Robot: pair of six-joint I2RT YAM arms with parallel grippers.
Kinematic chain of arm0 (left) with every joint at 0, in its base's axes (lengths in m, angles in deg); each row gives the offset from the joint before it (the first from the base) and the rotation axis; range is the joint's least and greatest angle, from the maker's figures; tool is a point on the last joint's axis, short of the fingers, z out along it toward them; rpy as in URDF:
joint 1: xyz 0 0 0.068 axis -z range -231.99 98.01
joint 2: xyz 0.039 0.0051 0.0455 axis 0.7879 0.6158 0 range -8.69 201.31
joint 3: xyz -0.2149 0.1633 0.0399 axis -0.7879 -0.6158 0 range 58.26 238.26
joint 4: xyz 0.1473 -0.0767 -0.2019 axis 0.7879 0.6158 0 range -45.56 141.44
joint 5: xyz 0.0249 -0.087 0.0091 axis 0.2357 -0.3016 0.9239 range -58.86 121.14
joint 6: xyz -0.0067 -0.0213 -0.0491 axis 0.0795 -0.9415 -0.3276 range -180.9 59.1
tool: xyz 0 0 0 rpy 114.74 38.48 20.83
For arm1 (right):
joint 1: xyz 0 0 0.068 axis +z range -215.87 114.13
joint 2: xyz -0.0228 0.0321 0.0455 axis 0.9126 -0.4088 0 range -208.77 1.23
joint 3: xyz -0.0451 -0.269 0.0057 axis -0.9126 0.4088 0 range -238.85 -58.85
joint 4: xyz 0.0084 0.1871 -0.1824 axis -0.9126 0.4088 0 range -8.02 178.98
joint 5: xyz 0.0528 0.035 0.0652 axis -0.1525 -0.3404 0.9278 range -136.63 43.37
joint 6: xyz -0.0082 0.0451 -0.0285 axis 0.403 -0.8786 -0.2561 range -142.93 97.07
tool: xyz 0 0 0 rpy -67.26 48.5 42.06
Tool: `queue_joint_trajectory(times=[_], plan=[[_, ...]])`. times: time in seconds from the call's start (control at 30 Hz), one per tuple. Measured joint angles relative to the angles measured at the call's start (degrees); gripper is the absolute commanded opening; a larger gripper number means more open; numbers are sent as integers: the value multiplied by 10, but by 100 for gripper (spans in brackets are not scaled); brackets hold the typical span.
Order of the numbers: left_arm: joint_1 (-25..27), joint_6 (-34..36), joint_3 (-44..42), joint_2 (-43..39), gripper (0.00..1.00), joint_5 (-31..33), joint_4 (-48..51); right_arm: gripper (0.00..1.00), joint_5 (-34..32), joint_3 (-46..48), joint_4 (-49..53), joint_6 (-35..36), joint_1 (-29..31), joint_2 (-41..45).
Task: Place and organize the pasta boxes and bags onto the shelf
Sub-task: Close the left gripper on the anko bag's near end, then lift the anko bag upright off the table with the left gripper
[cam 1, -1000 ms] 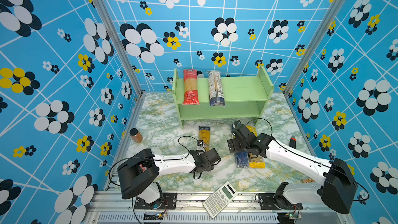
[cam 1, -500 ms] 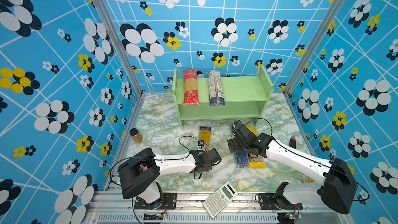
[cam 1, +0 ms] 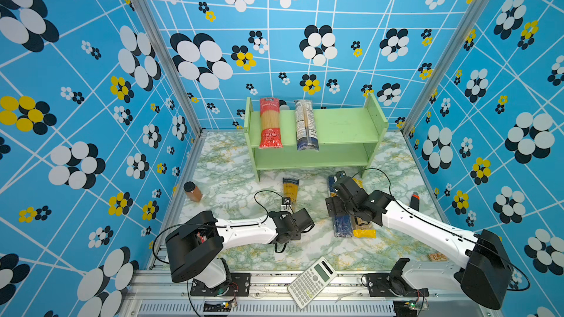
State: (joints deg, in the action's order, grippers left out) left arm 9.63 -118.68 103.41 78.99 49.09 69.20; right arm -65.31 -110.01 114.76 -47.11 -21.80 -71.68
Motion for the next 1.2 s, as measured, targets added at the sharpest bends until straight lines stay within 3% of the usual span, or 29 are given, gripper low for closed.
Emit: queue_joint_trajectory(times=[0.07, 0.43, 0.87, 1.2], plan=[[0, 4, 1, 0, 0, -1, 1, 99, 0, 1, 0, 0, -2, 3], [-1, 21, 22, -11, 0, -13, 41, 99, 0, 10, 6, 0, -19, 18], [-1, 49, 34, -138, 0, -38, 113, 99, 0, 19, 12, 0, -28, 22], [-1, 67, 47, -175, 0, -82, 146, 99, 2, 21, 13, 0, -35, 22]])
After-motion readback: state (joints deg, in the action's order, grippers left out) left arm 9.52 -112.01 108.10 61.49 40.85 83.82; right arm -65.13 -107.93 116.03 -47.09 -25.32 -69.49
